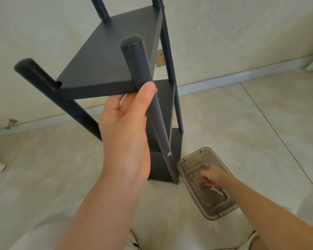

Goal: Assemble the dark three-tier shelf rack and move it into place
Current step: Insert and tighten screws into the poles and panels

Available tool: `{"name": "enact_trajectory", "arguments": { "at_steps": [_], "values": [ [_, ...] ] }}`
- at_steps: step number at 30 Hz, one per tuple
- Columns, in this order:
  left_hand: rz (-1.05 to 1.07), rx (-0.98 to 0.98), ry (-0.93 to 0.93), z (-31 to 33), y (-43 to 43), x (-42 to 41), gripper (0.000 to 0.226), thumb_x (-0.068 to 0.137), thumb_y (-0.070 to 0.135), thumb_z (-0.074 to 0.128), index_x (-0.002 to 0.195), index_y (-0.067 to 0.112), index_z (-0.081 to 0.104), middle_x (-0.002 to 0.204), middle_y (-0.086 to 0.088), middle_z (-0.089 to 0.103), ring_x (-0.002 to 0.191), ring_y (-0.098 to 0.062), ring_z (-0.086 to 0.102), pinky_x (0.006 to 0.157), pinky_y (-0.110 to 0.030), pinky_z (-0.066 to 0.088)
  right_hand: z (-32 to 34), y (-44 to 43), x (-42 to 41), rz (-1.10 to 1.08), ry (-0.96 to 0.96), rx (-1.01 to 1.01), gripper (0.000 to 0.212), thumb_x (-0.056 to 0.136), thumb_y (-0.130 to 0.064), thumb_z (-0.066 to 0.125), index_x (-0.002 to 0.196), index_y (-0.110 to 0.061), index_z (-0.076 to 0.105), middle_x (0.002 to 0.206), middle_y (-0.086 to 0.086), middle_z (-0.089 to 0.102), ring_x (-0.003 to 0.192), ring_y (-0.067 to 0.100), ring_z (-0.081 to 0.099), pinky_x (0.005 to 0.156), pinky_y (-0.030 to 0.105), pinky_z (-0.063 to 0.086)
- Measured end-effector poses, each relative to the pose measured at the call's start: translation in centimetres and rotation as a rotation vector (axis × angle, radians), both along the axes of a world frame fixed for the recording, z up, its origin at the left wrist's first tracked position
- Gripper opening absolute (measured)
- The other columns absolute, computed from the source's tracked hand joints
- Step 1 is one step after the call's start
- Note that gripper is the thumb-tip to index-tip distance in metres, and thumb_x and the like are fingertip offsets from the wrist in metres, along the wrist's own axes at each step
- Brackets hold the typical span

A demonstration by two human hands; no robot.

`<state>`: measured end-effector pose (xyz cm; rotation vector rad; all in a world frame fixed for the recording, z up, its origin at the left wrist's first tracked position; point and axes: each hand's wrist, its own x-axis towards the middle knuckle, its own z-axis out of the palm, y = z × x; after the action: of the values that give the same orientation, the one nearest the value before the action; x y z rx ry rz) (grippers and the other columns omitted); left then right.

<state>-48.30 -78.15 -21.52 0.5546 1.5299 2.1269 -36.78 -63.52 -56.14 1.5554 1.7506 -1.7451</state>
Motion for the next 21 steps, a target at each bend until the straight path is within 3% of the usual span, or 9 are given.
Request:
{"name": "enact_trajectory", "arguments": {
  "at_steps": [3, 5, 7, 10, 14, 18, 21],
  "values": [
    [-0.015, -0.004, -0.019, 0.5, -0.1, 0.0, 0.044, 0.066, 0.033, 0.075, 0.106, 0.018, 0.069, 0.1, 0.003, 0.077, 0.105, -0.011, 0.072, 0.105, -0.033, 0.047, 3.2, -0.4, -1.7, -0.209, 0.244, -0.022, 0.024, 0.097, -0.01, 0.058, 0.081, 0.004, 0.068, 0.059, 0.009, 0.059, 0.052, 0.015, 0.054, 0.056, 0.022, 0.05],
    [-0.023, -0.013, -0.014, 0.6, -0.2, 0.0, 0.037, 0.072, 0.031, 0.076, 0.106, 0.019, 0.07, 0.1, 0.003, 0.077, 0.104, -0.011, 0.072, 0.104, -0.034, 0.048, 6.1, -0.6, -3.1, -0.304, 0.404, -0.003, 0.02, 0.096, -0.017, 0.063, 0.087, -0.002, 0.073, 0.073, 0.012, 0.066, 0.063, 0.018, 0.061, 0.071, 0.028, 0.056],
    [-0.034, -0.019, -0.01, 0.5, -0.2, 0.0, 0.027, 0.08, 0.026, 0.076, 0.107, 0.02, 0.07, 0.1, 0.004, 0.078, 0.103, -0.011, 0.072, 0.099, -0.031, 0.049, 9.6, -0.8, -4.4, -0.424, 0.514, 0.041, 0.014, 0.092, -0.021, 0.068, 0.091, -0.009, 0.076, 0.078, 0.009, 0.071, 0.066, 0.018, 0.065, 0.078, 0.031, 0.058],
    [-0.014, -0.02, 0.006, 0.4, -0.2, 0.0, 0.019, 0.086, 0.022, 0.075, 0.105, 0.022, 0.07, 0.097, 0.006, 0.078, 0.099, -0.009, 0.073, 0.082, -0.018, 0.054, 15.7, -1.7, -5.8, -0.569, 0.69, 0.068, 0.013, 0.091, -0.023, 0.07, 0.092, -0.011, 0.075, 0.075, 0.004, 0.071, 0.065, 0.013, 0.065, 0.074, 0.027, 0.059],
    [0.038, -0.009, 0.012, 0.3, -0.2, 0.3, 0.016, 0.086, 0.019, 0.077, 0.101, 0.018, 0.071, 0.093, 0.004, 0.078, 0.093, -0.009, 0.074, 0.071, -0.011, 0.053, 22.0, -4.4, -7.0, -0.503, 0.856, 0.148, 0.022, 0.097, -0.028, 0.062, 0.089, -0.008, 0.069, 0.071, 0.004, 0.067, 0.066, 0.015, 0.063, 0.07, 0.029, 0.057],
    [0.063, 0.0, -0.004, 0.2, -0.5, 1.4, 0.016, 0.082, 0.016, 0.079, 0.094, 0.012, 0.07, 0.079, 0.004, 0.075, 0.081, -0.007, 0.074, 0.065, -0.009, 0.053, 24.1, -6.9, -7.6, -0.429, 0.809, 0.332, 0.029, 0.101, -0.037, 0.052, 0.078, -0.02, 0.058, 0.066, -0.002, 0.057, 0.06, 0.01, 0.056, 0.055, 0.021, 0.042],
    [0.072, 0.004, 0.014, 0.1, -1.1, 1.8, 0.016, 0.082, 0.015, 0.079, 0.093, 0.011, 0.069, 0.076, 0.006, 0.074, 0.079, -0.007, 0.074, 0.066, -0.01, 0.053, 23.7, -8.2, -7.1, -0.424, 0.787, 0.303, 0.027, 0.103, -0.037, 0.045, 0.083, -0.02, 0.051, 0.063, -0.006, 0.059, 0.056, 0.008, 0.057, 0.051, 0.019, 0.041]
  ]
}}
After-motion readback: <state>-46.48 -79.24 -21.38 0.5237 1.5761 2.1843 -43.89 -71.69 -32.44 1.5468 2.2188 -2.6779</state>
